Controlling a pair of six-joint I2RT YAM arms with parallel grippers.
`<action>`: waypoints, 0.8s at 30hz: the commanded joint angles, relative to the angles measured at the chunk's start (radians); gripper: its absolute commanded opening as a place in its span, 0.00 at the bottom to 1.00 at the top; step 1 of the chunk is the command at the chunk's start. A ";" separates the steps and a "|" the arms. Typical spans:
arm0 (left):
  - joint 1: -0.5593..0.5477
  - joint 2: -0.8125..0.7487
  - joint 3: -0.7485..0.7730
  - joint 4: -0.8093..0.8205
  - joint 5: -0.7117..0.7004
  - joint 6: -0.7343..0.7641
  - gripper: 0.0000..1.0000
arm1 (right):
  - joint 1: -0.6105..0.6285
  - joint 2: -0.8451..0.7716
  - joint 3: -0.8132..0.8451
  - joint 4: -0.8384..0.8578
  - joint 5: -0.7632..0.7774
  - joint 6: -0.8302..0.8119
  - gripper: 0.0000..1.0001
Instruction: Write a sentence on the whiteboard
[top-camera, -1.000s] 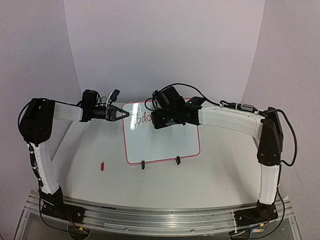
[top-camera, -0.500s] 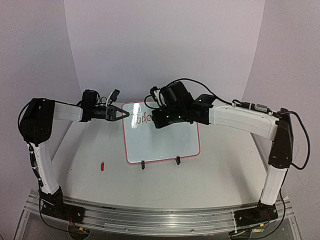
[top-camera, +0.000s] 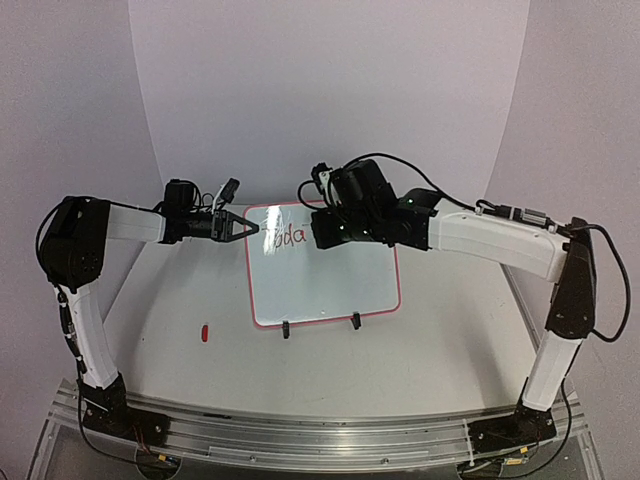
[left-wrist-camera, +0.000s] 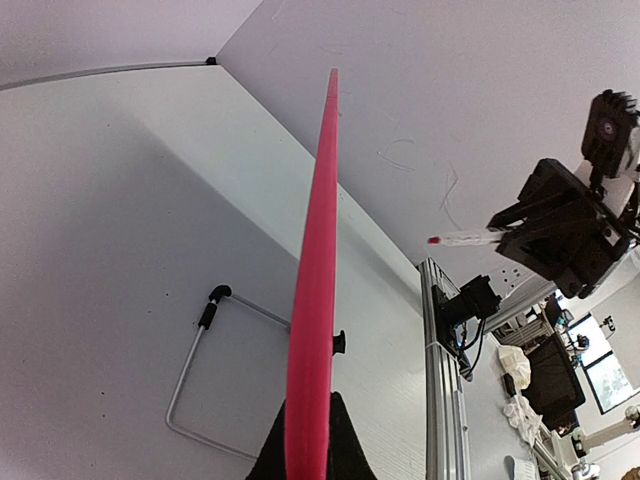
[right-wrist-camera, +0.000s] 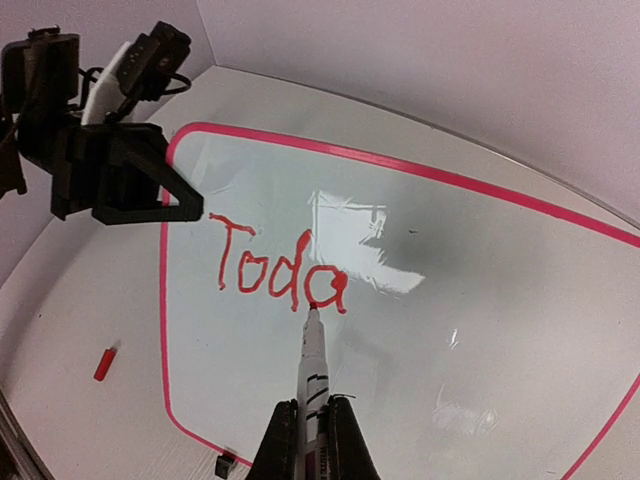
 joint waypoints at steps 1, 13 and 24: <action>-0.011 -0.009 -0.008 0.003 -0.080 0.086 0.00 | -0.014 0.055 0.029 0.018 0.030 0.030 0.00; -0.011 -0.003 -0.003 -0.006 -0.079 0.092 0.00 | -0.021 0.089 0.033 0.050 0.050 0.042 0.00; -0.012 -0.001 -0.002 -0.013 -0.077 0.100 0.00 | -0.026 0.115 0.052 0.068 0.060 0.041 0.00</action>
